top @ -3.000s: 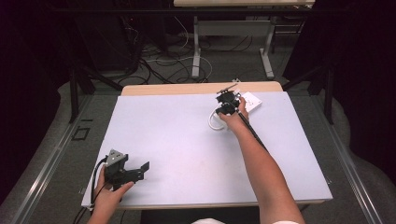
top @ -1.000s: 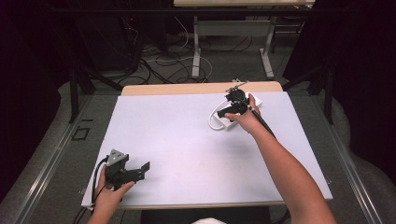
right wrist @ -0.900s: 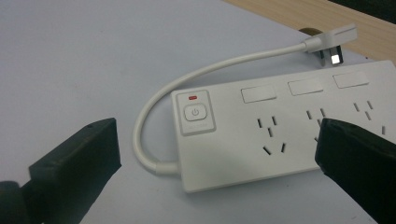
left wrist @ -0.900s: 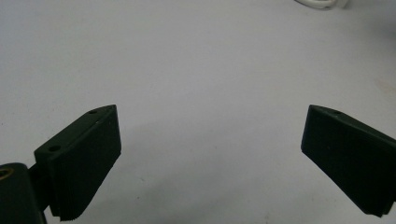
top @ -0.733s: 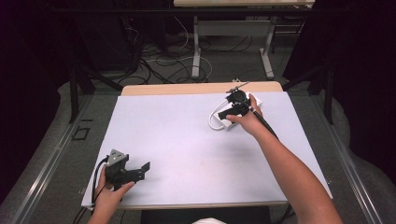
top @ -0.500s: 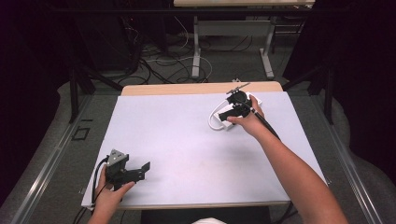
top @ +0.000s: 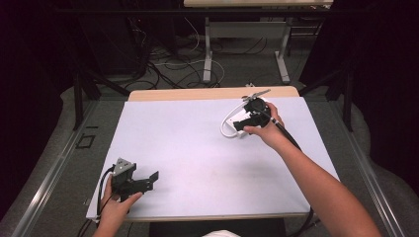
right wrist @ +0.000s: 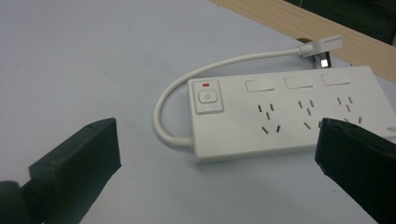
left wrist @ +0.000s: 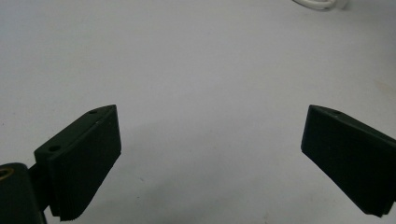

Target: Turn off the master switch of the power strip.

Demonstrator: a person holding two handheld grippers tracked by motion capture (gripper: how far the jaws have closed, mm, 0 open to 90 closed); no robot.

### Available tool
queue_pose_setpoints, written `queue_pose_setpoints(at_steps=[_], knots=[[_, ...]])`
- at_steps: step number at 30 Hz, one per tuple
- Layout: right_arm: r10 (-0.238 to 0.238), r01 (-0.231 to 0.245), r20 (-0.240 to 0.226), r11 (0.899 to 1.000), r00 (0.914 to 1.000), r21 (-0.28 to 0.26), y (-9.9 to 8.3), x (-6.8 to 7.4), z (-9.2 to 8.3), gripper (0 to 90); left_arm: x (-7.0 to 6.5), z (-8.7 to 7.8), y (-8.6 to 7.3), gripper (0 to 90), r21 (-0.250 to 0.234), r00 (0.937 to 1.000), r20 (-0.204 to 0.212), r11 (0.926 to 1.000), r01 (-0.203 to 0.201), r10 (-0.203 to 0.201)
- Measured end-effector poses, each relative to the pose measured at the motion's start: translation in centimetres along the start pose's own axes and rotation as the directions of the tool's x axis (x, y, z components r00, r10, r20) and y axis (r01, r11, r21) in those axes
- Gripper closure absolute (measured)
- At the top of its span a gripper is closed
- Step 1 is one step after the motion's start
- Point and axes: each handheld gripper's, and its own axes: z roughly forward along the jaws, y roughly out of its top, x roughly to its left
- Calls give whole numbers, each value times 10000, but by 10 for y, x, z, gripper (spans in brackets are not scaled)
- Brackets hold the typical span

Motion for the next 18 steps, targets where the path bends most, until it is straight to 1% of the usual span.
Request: queue_pose_setpoints(at_steps=[5,8,9,10,12,15,18], knots=[[-103,102,-33,9995,9999,-288,-9,-3,-10,0,-1,0,-1,48,23,10000,31,10000,72,-72],[-17,14,-69,9987,10000,-502,-15,-4,-17,0,0,-1,-1,48,22,10000,18,10000,73,-73],[132,-139,-119,9981,9998,-600,-17,-4,-19,0,-1,-1,-1,48,20,10000,10,10000,76,-76],[58,-68,-141,9976,9999,-689,-19,-5,-22,0,-1,-1,-1,48,21,10000,11,10000,81,-81],[140,-148,-106,9966,9998,-805,-23,-4,-27,0,-1,-1,0,48,34,10000,14,10000,49,-49],[56,-63,-76,9946,10000,-1035,-29,-4,-34,0,-1,0,0,48,47,10000,16,10000,45,-45],[-67,55,-98,9938,9999,-1113,-35,-4,-39,0,-1,0,0,48,44,10000,23,10000,53,-53]])
